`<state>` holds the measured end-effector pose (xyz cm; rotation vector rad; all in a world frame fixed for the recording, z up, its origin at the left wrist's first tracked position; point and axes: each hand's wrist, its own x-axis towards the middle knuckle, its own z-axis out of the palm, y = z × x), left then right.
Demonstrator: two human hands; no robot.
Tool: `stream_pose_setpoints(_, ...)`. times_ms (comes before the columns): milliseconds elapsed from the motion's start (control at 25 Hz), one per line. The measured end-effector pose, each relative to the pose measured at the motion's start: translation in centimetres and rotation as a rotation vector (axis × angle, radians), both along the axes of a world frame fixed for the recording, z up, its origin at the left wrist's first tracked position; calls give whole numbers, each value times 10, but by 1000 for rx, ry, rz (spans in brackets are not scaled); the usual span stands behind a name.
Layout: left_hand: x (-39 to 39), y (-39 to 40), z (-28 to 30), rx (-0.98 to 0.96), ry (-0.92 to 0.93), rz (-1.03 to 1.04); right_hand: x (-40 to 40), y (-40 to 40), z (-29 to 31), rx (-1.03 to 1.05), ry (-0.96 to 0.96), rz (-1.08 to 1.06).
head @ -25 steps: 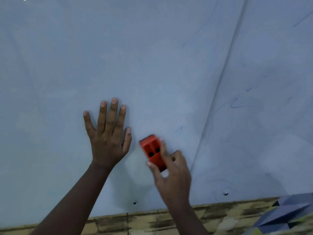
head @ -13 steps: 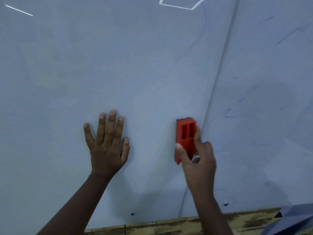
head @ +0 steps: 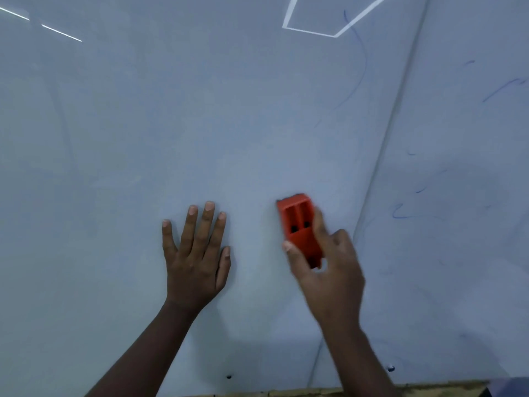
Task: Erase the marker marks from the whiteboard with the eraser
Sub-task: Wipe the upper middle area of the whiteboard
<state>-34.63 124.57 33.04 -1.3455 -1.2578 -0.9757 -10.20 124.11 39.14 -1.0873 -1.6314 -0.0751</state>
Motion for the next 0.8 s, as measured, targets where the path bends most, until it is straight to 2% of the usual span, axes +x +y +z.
stream_pose_setpoints(160, 0, 0, -1, -1, -2, 5, 37, 18, 22, 14, 268, -80)
stream_pose_setpoints(320, 1, -2, 0, -8, -7, 4, 39, 19, 27, 7, 292, -94)
stream_pose_setpoints(440, 5, -6, 3, -13, -32, -16, 16, 7, 27, 23, 168, -88)
stream_pose_setpoints(560, 3, -17, 15, 13, -36, -23, -25, -11, 14, 62, -97, -13)
stream_pose_setpoints(680, -13, -26, 57, 67, -86, -18, -48, -15, 9, 142, -234, 32)
stream_pose_setpoints(800, -31, -27, 117, 101, -89, 30, -49, -10, 29, 209, -242, 52)
